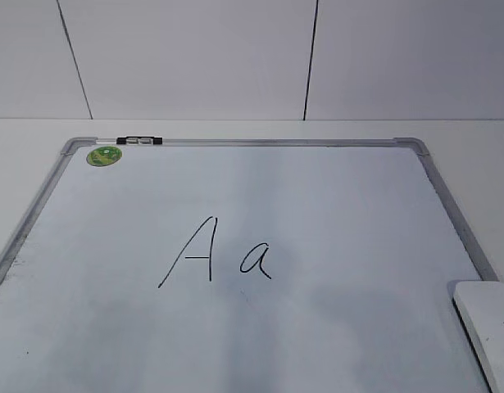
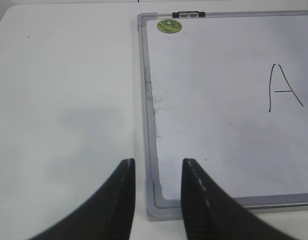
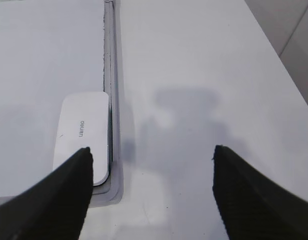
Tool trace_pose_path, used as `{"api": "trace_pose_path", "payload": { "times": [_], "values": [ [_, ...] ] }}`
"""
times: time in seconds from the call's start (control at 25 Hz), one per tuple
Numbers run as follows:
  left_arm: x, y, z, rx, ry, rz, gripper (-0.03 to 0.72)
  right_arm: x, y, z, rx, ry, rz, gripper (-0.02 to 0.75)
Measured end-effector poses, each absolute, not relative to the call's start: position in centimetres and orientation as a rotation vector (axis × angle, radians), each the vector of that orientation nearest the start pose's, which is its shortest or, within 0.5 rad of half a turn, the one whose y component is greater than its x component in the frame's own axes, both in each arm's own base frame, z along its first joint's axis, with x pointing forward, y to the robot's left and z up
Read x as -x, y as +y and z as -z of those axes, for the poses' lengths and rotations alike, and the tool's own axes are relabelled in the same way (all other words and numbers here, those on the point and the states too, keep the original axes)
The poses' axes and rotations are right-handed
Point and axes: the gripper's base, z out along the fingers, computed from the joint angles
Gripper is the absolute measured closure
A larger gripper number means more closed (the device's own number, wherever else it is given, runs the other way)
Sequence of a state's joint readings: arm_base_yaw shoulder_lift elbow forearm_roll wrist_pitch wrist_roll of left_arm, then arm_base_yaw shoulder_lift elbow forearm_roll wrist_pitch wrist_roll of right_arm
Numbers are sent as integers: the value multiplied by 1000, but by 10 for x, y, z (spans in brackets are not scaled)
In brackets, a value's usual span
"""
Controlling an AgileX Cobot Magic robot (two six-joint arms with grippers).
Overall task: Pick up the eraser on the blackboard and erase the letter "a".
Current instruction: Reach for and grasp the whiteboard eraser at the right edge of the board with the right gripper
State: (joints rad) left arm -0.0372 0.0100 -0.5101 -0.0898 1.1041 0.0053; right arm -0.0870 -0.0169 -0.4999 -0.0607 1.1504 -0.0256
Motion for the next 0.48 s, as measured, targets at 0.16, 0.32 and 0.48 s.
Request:
{"api": "trace_pose_path", "payload": {
  "times": [0.16, 0.32, 0.48],
  "values": [
    [7, -7, -277, -51, 2086, 128, 454, 12, -4, -270, -72, 2118, 140, 146],
    [7, -7, -277, -51, 2086, 128, 454, 12, -4, -270, -72, 2118, 140, 146],
    [7, -7, -277, -51, 2086, 128, 454, 12, -4, -270, -72, 2118, 140, 146]
  ]
}}
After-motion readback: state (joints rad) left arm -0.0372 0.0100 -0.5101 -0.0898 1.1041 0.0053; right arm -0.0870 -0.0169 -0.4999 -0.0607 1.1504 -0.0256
